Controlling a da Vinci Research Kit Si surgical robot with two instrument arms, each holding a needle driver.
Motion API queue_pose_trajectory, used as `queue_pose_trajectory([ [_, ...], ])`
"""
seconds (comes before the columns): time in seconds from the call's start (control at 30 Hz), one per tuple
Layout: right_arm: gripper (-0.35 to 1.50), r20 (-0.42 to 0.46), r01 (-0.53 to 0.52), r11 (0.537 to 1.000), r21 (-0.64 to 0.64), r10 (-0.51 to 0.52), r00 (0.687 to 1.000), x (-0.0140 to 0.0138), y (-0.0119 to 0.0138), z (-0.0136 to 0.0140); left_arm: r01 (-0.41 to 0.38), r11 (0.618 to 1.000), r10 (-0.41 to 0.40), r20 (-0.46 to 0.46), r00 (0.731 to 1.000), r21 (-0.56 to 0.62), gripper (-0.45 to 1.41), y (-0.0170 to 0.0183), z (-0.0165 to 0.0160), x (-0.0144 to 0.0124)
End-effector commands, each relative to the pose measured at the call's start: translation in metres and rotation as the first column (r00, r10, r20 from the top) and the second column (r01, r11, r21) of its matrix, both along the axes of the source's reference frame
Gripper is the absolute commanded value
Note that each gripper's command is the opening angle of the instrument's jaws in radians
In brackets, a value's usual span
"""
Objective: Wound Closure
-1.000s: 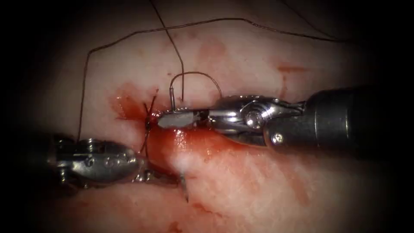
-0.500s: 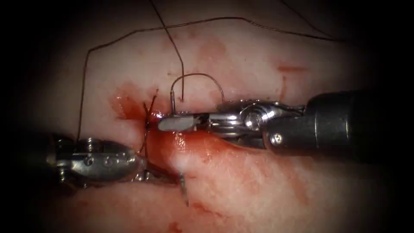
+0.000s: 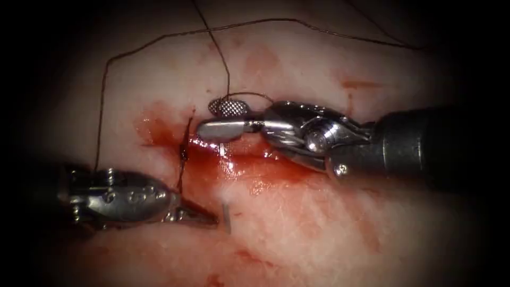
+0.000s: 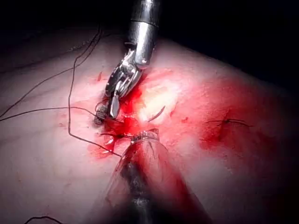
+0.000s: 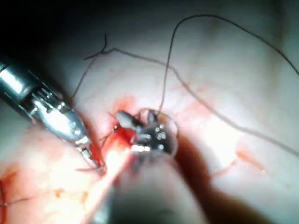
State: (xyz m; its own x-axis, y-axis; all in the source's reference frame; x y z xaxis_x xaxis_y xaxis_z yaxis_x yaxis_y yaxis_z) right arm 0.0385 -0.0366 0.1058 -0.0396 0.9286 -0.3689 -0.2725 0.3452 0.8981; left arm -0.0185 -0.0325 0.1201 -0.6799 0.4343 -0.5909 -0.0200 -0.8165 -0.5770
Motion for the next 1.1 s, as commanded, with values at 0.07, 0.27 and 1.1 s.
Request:
queue_pose_trajectory([
  [0.07,0.1,-0.002,0.014,1.0,0.002,-0.014,1.0,0.0006,-0.0001,0.0003,-0.001,1.0,0.001,0.001,1.0,0.001,-0.45,-0.0003,0.0006,-0.0005],
  [0.27,-0.35,0.014,0.033,0.999,0.007,-0.033,0.999,0.0002,-0.0002,0.0,-0.001,1.0,0.001,0.0,1.0,0.001,-0.45,-0.0004,0.0006,-0.0005],
  [1.1,0.77,0.028,0.09,0.996,-0.007,-0.09,0.996,-0.0032,-0.0007,-0.0017,0.033,0.992,-0.024,0.078,0.997,-0.12,-0.1,0.0014,-0.0012,-0.0009],
])
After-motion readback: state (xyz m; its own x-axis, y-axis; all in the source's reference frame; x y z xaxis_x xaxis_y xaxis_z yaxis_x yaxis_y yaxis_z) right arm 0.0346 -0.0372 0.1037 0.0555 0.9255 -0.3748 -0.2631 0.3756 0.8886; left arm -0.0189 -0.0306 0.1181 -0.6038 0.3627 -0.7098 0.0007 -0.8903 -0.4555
